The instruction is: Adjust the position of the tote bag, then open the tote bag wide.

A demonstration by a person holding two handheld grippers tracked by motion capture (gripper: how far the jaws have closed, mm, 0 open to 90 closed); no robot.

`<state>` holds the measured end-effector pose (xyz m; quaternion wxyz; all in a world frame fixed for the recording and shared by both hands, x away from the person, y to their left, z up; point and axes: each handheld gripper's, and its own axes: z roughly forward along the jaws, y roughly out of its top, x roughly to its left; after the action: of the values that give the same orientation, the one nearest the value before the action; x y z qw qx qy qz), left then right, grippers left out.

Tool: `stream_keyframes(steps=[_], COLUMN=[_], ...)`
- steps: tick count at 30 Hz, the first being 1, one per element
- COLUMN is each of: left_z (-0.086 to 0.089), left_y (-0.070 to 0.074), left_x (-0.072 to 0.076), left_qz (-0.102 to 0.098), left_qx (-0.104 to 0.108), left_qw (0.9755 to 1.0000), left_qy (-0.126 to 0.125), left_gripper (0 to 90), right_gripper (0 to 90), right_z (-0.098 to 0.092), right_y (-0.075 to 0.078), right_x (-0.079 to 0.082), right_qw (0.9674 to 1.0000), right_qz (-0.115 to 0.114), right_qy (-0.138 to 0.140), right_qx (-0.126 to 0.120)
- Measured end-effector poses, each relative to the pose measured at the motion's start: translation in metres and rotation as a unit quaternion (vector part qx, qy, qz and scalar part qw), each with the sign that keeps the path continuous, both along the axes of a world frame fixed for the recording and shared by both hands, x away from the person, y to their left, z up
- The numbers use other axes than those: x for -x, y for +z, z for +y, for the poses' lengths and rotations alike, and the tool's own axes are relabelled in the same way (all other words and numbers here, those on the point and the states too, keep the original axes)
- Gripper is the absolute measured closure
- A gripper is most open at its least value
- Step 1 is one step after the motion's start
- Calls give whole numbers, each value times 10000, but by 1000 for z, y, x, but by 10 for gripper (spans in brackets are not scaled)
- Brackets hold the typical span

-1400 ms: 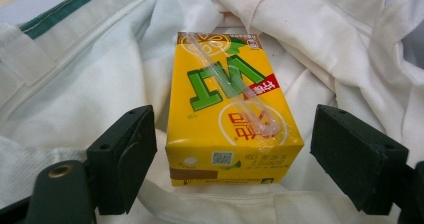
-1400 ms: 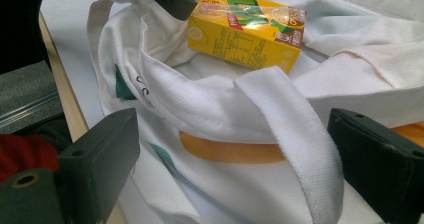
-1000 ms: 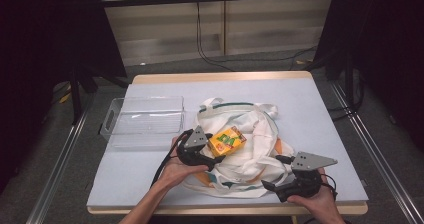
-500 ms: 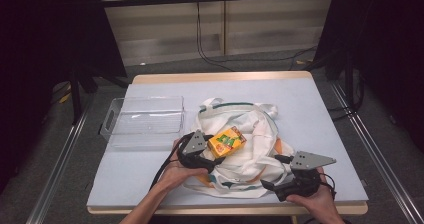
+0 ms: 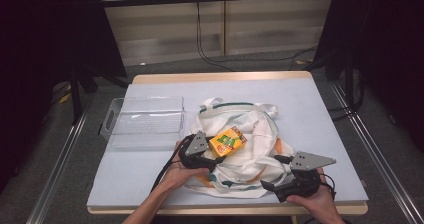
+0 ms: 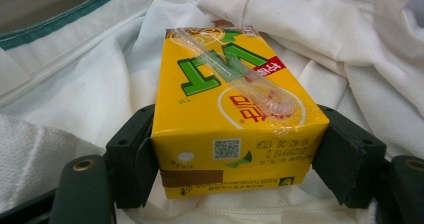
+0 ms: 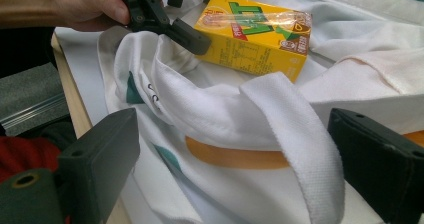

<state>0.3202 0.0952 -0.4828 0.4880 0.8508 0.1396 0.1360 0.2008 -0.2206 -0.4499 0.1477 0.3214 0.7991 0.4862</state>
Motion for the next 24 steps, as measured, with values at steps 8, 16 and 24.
stream_keyframes(steps=[8, 16, 24], left_z=[1, 10, 20], left_y=[14, 32, 50], left_x=[-3, -6, -10], left_qz=[452, 766, 979], left_qx=[-38, 126, 281], left_qw=[9989, 9969, 9945], left_qy=[151, 136, 246], left_gripper=[269, 269, 270], right_gripper=[76, 75, 78], right_z=[-2, -1, -2], right_y=[0, 0, 0], right_x=[0, 0, 0], right_qw=[10000, 10000, 10000], right_qz=[23, 11, -15], right_qy=[-12, 6, -8], right_qx=[-20, -27, -66])
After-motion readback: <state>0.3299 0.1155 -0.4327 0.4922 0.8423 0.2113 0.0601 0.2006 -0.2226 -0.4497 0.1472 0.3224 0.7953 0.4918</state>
